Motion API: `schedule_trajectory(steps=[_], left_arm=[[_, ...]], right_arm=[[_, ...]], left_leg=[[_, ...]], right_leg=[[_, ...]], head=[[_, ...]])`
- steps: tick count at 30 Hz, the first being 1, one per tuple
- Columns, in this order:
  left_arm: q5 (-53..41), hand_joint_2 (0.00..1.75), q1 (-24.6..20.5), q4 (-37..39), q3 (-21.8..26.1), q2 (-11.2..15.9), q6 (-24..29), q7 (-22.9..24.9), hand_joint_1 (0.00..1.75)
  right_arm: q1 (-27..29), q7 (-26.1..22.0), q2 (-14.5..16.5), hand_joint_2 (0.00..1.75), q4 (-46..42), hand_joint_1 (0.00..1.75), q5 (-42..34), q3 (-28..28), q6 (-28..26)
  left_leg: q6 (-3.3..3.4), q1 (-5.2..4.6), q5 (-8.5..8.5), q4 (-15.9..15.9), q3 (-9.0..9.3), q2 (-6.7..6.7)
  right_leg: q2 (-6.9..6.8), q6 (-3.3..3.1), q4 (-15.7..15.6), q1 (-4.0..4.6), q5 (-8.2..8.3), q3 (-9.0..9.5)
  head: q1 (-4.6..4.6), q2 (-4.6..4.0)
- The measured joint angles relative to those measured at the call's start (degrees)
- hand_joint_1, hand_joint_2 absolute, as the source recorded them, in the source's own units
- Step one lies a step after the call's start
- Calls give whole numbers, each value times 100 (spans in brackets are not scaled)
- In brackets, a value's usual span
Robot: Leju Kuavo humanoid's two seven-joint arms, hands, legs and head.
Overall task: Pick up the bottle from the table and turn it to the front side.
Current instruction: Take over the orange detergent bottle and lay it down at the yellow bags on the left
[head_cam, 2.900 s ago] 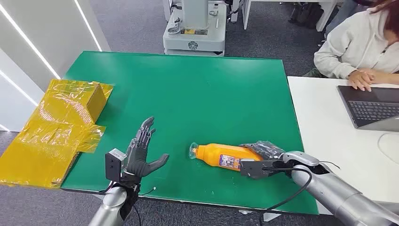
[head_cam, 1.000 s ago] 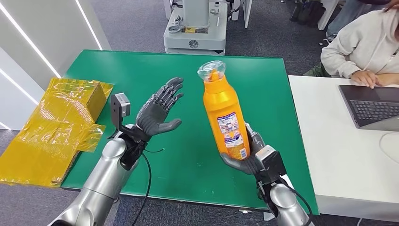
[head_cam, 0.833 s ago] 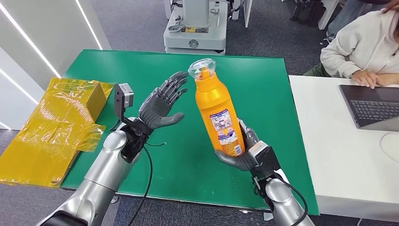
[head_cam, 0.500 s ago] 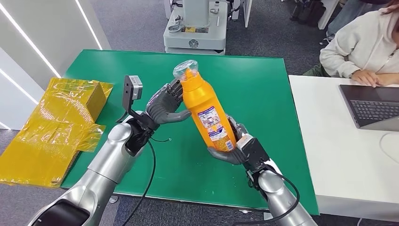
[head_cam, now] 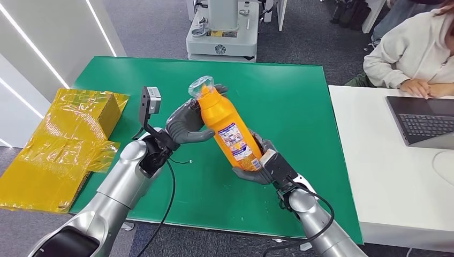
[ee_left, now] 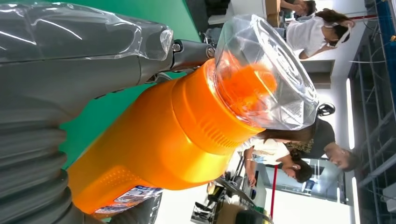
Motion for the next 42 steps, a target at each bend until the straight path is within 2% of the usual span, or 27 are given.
schedule_trajectory(steps=[4,6,7,9,11,14,16,31,35,42], left_arm=[[10,175,5,1,-22,3,-2,7,0],[18,175,8,2,-27,3,-3,11,6],[30,175,9,3,-30,3,-8,13,19],[62,175,12,6,-44,-3,-16,14,88],[79,175,16,7,-72,-21,-9,20,146],[80,175,22,7,-113,-83,55,45,169],[87,175,21,6,-132,-135,125,56,175],[416,175,-72,88,-210,-309,204,186,175],[360,175,-182,215,-297,-328,289,106,175],[-1049,175,-344,302,-406,-327,1356,-467,175]], right_arm=[[-7,-15,0,175,62,175,-1,27,-19],[-9,-23,0,175,89,175,1,37,-28],[-9,-25,0,175,98,175,3,42,-34],[-11,-29,0,175,113,175,6,56,-56],[-12,-29,0,175,121,175,11,69,-84],[-12,-17,0,175,127,175,36,94,-113],[-12,-6,0,175,143,175,46,125,-130],[-13,63,-5,175,192,175,-3,151,-352],[26,68,-26,175,133,4,-18,104,-394],[262,100,-181,175,-354,0,-177,-179,-314]], left_leg=[[0,-1,0,0,0,0],[0,-1,0,1,0,0],[0,-1,0,1,0,0],[0,-1,0,1,0,0],[0,-1,0,1,0,0],[0,-1,0,2,0,0],[0,-1,0,2,0,0],[0,-1,0,3,1,2],[0,-1,0,4,1,3],[0,-1,-1,5,-4,3]], right_leg=[[0,0,0,0,0,0],[0,0,-1,0,0,0],[0,0,-1,0,0,0],[0,0,-1,0,0,0],[0,0,-1,0,0,-1],[0,0,-1,-1,0,-1],[0,0,-1,-1,0,-1],[5,1,-1,0,1,-5],[6,1,-1,0,1,-5],[5,2,-1,-1,1,-5]], head=[[0,-1],[0,-1],[0,-1],[0,-1],[0,-1],[-1,-1],[-1,-1],[-2,-1],[0,-1],[-1,-1]])
